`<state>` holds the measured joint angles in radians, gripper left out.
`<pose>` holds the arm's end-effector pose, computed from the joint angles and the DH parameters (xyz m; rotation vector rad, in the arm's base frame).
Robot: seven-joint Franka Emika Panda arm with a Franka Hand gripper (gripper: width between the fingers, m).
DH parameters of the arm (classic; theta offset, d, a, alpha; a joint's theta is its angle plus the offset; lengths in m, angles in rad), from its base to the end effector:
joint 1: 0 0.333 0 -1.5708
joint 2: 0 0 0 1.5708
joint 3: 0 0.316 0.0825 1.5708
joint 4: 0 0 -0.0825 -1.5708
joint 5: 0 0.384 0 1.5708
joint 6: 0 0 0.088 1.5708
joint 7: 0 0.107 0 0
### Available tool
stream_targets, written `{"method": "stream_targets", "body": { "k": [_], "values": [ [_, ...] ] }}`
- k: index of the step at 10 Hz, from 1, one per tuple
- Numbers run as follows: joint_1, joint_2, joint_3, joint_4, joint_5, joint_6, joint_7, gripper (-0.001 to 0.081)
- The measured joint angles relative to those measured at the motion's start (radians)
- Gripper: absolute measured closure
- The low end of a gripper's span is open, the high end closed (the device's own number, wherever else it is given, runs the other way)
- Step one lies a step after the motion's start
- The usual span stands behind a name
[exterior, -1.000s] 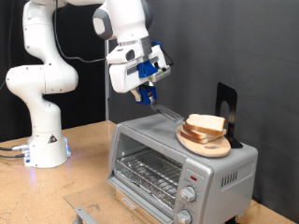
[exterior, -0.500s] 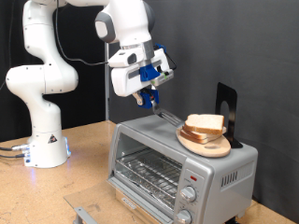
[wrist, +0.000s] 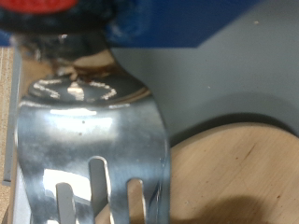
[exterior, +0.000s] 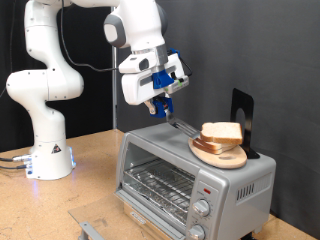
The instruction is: Make a piece of toast with the oven
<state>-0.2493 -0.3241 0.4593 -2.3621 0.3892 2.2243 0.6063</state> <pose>0.4552 0.1171 0.4551 -2.7659 0.8838 -0.1193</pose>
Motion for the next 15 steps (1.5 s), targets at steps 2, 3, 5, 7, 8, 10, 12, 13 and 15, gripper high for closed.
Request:
{"method": "stream_targets", "body": {
  "k": [2, 3, 5, 7, 8, 10, 12, 13, 15],
  "values": [
    [0.000, 0.015, 0.002, 0.008, -0.014, 0.008, 0.015, 0.0366],
    [0.000, 0.019, 0.004, 0.011, -0.019, 0.012, 0.022, 0.0366],
    [0.000, 0.031, 0.010, 0.017, -0.032, 0.021, 0.035, 0.0366],
    [0.000, 0.043, 0.015, 0.023, -0.040, 0.028, 0.046, 0.0366],
    [0.000, 0.045, 0.017, 0.025, -0.040, 0.032, 0.048, 0.0366],
    [0.003, 0.047, 0.017, 0.026, -0.031, 0.029, 0.007, 0.0366],
    [0.005, 0.047, 0.014, 0.026, -0.012, 0.026, -0.081, 0.0366],
    [0.005, 0.048, 0.014, 0.026, -0.011, 0.026, -0.098, 0.0366],
    [0.004, 0.051, 0.014, 0.027, -0.011, 0.028, -0.105, 0.0366]
  ]
}}
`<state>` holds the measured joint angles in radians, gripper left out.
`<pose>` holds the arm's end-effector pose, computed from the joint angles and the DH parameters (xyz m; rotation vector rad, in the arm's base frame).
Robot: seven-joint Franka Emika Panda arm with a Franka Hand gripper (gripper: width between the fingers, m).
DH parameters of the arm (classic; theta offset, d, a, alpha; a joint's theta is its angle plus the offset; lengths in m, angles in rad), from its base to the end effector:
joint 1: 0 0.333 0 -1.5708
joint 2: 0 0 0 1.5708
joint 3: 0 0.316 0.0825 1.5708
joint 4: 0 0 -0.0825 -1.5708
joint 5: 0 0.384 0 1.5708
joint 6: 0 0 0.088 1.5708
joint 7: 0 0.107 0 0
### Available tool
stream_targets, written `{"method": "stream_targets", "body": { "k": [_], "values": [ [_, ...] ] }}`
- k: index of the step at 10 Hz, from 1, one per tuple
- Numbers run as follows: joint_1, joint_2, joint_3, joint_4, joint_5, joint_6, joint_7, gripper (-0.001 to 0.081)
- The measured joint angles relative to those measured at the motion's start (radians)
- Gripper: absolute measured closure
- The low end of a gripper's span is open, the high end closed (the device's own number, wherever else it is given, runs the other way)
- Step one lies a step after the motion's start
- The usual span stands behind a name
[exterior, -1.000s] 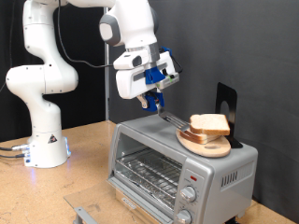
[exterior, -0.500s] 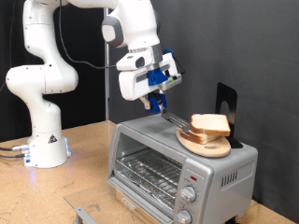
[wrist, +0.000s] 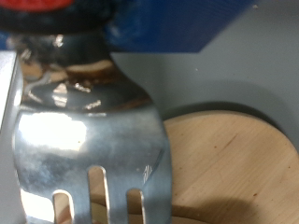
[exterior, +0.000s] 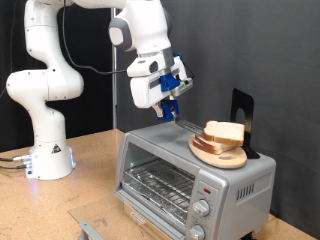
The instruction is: Make a piece of toast with the oven
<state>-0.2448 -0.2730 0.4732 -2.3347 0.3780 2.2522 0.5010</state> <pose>0.4668 0.1263 0.4486 -2.8135 0.7063 -0.1383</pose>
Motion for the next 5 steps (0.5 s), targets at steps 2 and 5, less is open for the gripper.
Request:
{"method": "stream_targets", "body": {
  "k": [2, 5],
  "values": [
    [0.000, 0.018, 0.001, 0.016, 0.000, 0.001, 0.006, 0.0366],
    [0.000, 0.073, 0.015, 0.068, -0.007, 0.001, 0.049, 0.0366]
  ]
}}
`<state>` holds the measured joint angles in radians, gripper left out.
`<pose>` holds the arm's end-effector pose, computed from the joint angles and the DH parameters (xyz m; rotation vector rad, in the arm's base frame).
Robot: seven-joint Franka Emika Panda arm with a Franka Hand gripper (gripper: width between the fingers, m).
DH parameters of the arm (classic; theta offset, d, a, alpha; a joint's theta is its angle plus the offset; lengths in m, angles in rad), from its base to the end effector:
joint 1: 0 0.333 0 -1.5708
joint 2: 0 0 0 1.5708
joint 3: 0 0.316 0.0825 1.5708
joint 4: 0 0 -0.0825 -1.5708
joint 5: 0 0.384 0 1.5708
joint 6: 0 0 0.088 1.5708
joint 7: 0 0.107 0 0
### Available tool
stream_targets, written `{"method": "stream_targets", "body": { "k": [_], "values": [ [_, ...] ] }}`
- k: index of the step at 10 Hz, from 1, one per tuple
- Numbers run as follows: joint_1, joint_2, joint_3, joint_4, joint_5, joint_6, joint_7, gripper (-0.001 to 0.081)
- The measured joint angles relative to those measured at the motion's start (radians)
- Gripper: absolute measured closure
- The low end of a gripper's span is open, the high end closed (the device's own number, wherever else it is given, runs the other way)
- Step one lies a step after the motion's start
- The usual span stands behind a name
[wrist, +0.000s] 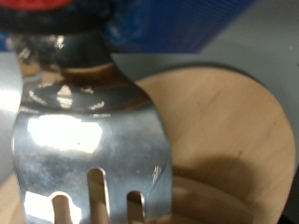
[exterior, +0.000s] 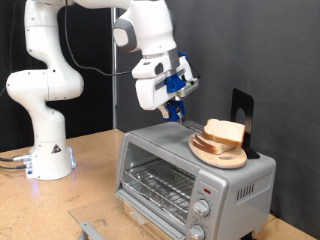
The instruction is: Make a piece of toast with the oven
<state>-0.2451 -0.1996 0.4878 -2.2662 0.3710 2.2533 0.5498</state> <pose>0.4866 0.1376 0.4489 -2.7808 0.7373 -0.1106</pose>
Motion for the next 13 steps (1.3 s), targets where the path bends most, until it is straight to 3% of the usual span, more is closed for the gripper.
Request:
{"method": "stream_targets", "body": {
  "k": [8, 10, 13],
  "values": [
    [0.000, 0.157, 0.028, 0.138, -0.100, 0.008, 0.128, 0.0367],
    [0.000, 0.164, 0.028, 0.136, -0.090, 0.052, 0.120, 0.0368],
    [0.000, 0.145, 0.026, 0.098, 0.003, 0.136, 0.025, 0.0368]
  ]
}}
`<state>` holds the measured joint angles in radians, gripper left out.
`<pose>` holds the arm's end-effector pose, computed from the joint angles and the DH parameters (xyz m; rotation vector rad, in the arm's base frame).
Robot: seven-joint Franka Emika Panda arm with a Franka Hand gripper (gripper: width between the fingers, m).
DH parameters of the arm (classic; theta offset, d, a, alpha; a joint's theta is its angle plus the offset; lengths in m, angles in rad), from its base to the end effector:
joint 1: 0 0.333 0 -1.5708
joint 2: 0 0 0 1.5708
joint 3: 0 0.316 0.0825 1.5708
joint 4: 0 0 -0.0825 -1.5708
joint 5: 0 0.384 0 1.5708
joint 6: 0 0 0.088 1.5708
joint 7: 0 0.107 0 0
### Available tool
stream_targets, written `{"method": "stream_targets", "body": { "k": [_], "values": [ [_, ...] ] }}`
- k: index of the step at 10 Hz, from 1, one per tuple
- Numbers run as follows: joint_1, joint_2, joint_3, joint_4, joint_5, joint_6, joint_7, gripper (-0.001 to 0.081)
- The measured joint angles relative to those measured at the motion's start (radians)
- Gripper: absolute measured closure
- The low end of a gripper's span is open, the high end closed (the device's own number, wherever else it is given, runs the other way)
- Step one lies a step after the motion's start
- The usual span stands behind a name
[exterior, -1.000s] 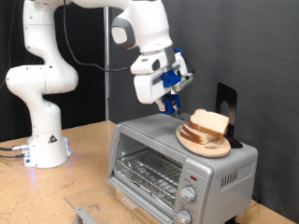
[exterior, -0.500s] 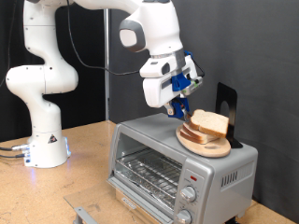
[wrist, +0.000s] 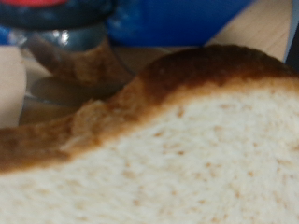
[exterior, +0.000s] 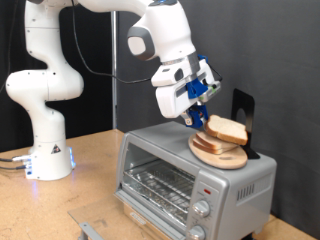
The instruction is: Make a piece of toast with the oven
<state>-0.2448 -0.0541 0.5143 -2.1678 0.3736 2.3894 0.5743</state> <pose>0.5301 0.1525 0.4428 -2.6838 0.7447 -0.1926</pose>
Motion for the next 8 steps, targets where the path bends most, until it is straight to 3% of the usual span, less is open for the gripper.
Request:
{"method": "stream_targets", "body": {
  "k": [4, 8],
  "values": [
    [0.000, -0.082, -0.003, -0.074, 0.057, 0.005, -0.065, 0.0368],
    [0.001, -0.198, -0.012, -0.159, 0.197, 0.004, -0.162, 0.0368]
  ]
}}
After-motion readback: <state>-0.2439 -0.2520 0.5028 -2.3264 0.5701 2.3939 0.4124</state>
